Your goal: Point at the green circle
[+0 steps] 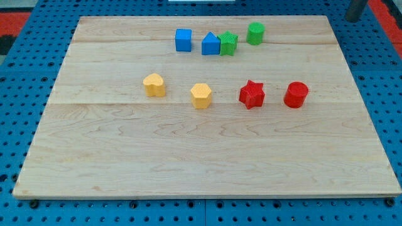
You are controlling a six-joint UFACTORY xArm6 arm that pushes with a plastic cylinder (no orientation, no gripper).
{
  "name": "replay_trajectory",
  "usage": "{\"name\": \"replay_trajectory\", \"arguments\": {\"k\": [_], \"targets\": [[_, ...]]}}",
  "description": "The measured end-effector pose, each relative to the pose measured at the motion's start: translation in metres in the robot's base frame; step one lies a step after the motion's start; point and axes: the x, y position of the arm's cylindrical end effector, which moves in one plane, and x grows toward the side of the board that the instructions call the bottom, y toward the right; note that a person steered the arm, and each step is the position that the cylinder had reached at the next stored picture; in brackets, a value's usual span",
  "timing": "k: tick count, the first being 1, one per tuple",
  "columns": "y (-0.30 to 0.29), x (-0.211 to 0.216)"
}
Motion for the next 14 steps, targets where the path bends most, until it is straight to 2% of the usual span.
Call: {"name": "replay_trajectory", "arguments": {"k": [4, 5, 7, 8, 10, 12, 13, 14], "targets": [[0.001, 0.002], [-0.040, 0.002], [-0.050, 0.002], [-0.042, 0.014], [-0.009, 0.065], [0.001, 0.074], [-0.020, 0.075], [-0.075, 0.090]]}}
